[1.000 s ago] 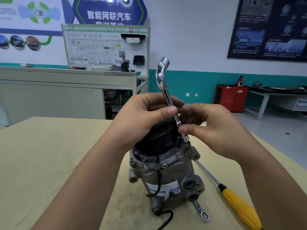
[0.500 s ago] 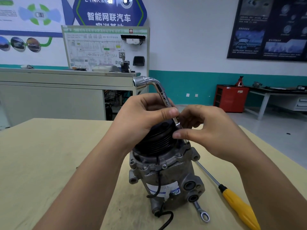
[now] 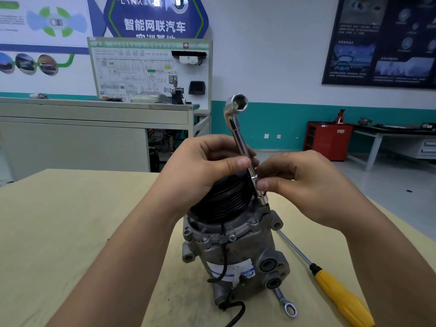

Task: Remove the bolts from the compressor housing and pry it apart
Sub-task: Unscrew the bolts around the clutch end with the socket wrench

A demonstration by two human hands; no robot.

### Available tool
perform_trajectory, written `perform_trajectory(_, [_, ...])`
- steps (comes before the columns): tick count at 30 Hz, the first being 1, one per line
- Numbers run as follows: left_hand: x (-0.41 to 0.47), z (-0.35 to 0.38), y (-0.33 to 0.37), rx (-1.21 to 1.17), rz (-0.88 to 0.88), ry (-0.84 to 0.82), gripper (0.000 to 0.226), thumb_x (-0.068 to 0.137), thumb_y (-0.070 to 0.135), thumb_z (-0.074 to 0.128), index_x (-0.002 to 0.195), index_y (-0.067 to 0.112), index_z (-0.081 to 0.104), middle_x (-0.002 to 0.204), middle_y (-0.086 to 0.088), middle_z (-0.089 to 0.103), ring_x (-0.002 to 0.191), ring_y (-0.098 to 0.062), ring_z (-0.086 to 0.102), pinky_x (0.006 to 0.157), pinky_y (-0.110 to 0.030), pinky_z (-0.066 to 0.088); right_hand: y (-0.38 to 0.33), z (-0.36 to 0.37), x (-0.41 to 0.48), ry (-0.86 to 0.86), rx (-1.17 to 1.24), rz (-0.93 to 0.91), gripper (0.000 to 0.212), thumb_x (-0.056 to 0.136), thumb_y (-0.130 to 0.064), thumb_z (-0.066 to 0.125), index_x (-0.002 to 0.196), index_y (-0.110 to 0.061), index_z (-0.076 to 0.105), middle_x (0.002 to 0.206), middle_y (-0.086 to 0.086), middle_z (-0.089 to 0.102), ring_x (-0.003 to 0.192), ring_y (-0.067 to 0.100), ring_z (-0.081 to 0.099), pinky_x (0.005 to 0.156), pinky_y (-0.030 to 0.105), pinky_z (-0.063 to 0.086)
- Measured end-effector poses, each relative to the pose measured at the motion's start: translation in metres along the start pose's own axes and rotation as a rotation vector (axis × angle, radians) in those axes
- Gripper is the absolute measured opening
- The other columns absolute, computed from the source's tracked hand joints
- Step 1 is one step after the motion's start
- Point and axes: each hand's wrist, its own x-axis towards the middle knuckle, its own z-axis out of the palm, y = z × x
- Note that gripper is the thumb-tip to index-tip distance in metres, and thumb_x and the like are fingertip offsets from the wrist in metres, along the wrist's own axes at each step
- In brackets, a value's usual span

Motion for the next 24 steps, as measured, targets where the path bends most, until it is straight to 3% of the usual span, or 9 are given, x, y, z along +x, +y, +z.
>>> perform_trajectory(6, [0.0014, -0.0010, -0.0023, 0.026, -0.011, 0.059, 0.015, 0.061, 0.026, 0.082, 0.074, 0.030, 0.074, 0.078, 0.000, 0.075, 0.076, -0.013, 0.071, 0.075, -0.021, 0.055, -0.0004, -0.0004, -0.0012, 0.032, 0.025, -0.014, 0.015, 0.076, -0.022, 0.073, 0.077, -0.035, 0.064, 0.074, -0.015, 0.068, 0.073, -0.001, 0.063, 0.067, 0.013, 0.050])
perform_trajectory(11, [0.0027, -0.0006, -0.0042, 0.078, -0.002, 0.082, 0.012, 0.062, 0.031, 0.077, 0.073, 0.035, 0.072, 0.076, 0.005, 0.073, 0.074, -0.010, 0.070, 0.071, -0.020, 0.052, -0.0013, 0.0078, -0.0006, 0.077, -0.015, -0.013, 0.014, 0.071, -0.026, 0.077, 0.078, -0.026, 0.065, 0.073, -0.011, 0.066, 0.074, 0.001, 0.059, 0.067, 0.014, 0.046])
perform_trajectory(18, [0.0013, -0.0004, -0.0029, 0.055, 0.006, -0.011, 0.015, 0.077, 0.022, 0.066, 0.086, 0.030, 0.075, 0.091, 0.000, 0.076, 0.092, -0.016, 0.072, 0.087, -0.028, 0.054, -0.0004, 0.0029, -0.0012, 0.039, -0.011, -0.014, 0.026, 0.079, -0.017, 0.073, 0.074, -0.039, 0.059, 0.073, -0.015, 0.066, 0.076, -0.003, 0.062, 0.067, 0.012, 0.047])
perform_trajectory(24, [0.0008, 0.0002, -0.0016, 0.064, 0.004, 0.009, 0.014, 0.080, 0.017, 0.072, 0.085, 0.029, 0.075, 0.086, 0.001, 0.076, 0.085, -0.013, 0.072, 0.078, -0.019, 0.053, -0.0007, -0.0002, -0.0004, -0.025, 0.001, 0.008, 0.019, 0.080, -0.021, 0.070, 0.076, -0.038, 0.063, 0.076, -0.014, 0.068, 0.075, -0.002, 0.063, 0.068, 0.017, 0.050])
